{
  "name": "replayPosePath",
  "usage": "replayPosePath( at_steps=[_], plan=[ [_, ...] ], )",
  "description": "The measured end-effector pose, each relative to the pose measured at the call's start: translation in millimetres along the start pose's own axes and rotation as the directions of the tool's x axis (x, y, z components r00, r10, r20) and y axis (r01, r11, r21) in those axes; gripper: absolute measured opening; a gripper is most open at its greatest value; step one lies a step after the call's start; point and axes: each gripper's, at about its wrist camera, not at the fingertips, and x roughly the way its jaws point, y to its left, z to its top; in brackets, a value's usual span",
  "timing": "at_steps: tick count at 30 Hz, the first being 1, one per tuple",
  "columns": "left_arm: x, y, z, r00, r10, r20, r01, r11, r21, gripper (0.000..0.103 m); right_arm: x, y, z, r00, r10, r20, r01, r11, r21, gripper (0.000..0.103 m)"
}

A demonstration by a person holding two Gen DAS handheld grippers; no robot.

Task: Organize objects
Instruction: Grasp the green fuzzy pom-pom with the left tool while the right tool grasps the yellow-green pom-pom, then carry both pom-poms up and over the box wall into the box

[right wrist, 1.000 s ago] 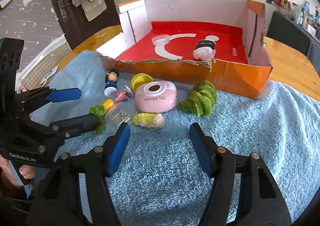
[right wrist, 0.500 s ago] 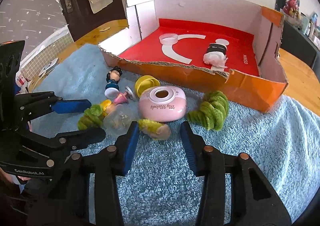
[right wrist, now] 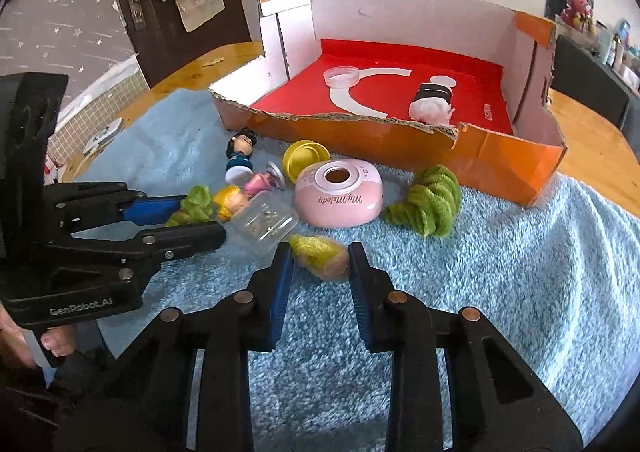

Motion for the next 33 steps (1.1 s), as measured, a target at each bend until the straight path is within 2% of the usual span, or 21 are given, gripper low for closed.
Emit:
replayPosePath(
  at_steps=[15,19,26,33],
  plan=[
    [-11,0,2,0.999,-0.034,0.023,0.034,0.999,-0.013,0.030,-18,8,0,0.998,0.038,0.057,-0.039,0.999,0.031,0.027],
    [-14,0,4,0.999,-0.023,0.038,0.024,1.000,-0.009,0.030,-24,7,0,0.994,0.079,0.077,-0.084,0.995,0.061,0.027],
    [-18,1,9,0.998,-0.030,0.055,0.031,0.999,-0.015,0.030,-33,7,4,0.991,0.072,0.114,-0.079,0.995,0.058,0.027],
    [-18,1,15,0.998,-0.041,0.057,0.042,0.999,-0.015,0.030,-34,6,7,0.990,0.033,0.140,-0.040,0.998,0.043,0.027]
  ],
)
